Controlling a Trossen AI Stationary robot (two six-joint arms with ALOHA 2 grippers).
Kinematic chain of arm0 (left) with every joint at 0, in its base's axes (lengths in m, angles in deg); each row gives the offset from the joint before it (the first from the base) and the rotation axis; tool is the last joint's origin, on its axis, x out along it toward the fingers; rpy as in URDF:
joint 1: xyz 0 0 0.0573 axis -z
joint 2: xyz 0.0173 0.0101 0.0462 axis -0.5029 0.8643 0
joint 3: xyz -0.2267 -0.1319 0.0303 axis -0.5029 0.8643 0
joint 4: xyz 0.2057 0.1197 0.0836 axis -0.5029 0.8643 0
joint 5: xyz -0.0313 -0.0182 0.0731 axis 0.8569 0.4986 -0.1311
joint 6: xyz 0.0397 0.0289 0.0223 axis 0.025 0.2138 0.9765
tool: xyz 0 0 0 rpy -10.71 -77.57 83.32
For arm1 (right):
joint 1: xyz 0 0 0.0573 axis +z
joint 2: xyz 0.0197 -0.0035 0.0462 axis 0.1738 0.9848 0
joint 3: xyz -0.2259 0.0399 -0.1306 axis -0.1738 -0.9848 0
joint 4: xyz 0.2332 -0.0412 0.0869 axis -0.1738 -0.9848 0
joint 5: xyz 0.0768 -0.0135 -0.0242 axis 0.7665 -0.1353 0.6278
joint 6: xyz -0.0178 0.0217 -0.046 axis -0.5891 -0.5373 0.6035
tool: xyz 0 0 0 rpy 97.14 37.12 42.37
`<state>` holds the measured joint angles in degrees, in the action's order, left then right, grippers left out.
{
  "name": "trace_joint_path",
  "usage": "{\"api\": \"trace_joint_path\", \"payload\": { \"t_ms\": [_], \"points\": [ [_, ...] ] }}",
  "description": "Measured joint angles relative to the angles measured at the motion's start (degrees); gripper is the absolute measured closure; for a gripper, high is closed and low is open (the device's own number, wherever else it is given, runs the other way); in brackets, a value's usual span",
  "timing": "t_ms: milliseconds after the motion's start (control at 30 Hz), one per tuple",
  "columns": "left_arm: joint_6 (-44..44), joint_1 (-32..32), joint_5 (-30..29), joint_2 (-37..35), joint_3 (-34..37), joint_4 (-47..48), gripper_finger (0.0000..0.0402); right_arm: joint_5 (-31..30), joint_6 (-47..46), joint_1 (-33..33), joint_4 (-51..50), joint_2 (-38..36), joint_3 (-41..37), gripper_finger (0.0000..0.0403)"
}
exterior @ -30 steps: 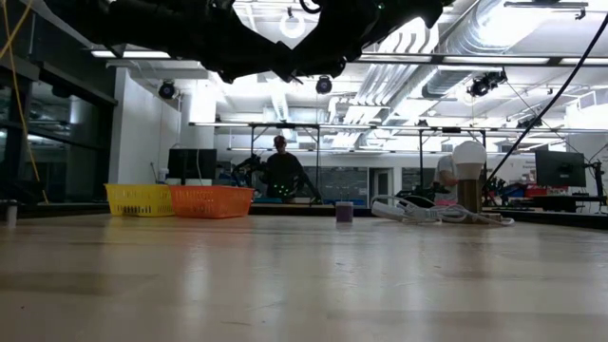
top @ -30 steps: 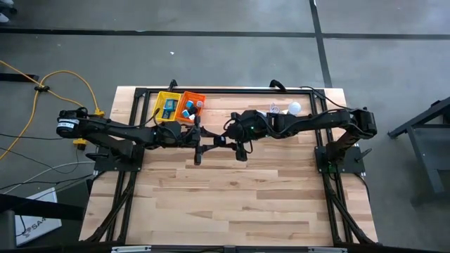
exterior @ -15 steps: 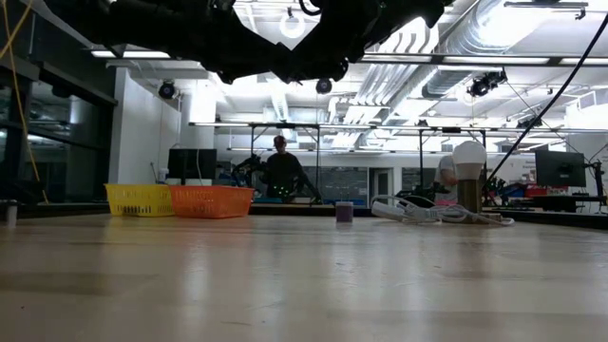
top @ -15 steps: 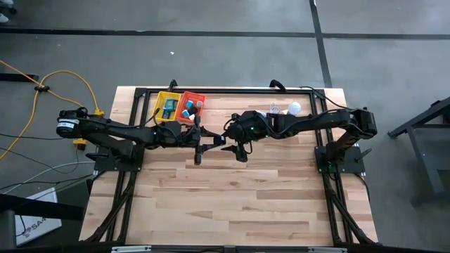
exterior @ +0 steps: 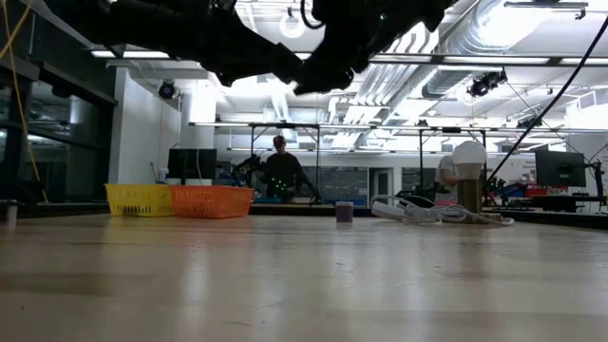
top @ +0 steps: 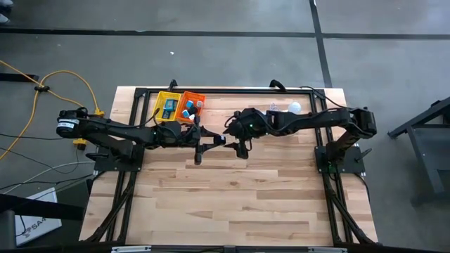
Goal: Pick & Place Office items
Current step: Put the black adapter into the orange basket
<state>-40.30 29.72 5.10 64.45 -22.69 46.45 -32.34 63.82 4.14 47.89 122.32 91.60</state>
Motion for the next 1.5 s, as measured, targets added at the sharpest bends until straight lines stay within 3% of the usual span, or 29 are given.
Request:
{"api": "trace_joint_path", "payload": {
  "t_ms": [233, 500, 767, 1067, 1200, 1500],
  "points": [
    [-1.1, -1.1, -0.2, 0.0, 0.0, 2.6, 0.0252, -3.9, 0.0, -3.7, -7.3, 0.0, 0.0, 0.0156],
    [-2.8, -5.3, -7.5, -1.3, 0.0, 10.3, 0.0252, -3.8, -3.3, -5.6, -11.2, 0.0, 0.0, 0.0156],
    [-6.4, -15.0, -7.8, -2.8, 0.0, 20.2, 0.0252, -3.4, -3.4, -4.4, -11.2, 0.0, 0.0, 0.0156],
    [-9.7, -27.4, -8.1, -2.8, 0.0, 21.8, 0.0252, -3.5, -3.5, -1.1, -11.2, 0.0, 0.0, 0.0156],
    [-11.9, -30.5, -12.1, -2.8, 0.3, 23.1, 0.0252, -3.4, -3.5, 0.4, -11.2, 0.0, 0.0, 0.0156],
    [-12.7, -30.9, -21.2, -0.6, 0.5, 22.5, 0.0252, -3.5, -3.5, 2.5, -11.2, 0.0, 0.0, 0.0156]
  ]
}}
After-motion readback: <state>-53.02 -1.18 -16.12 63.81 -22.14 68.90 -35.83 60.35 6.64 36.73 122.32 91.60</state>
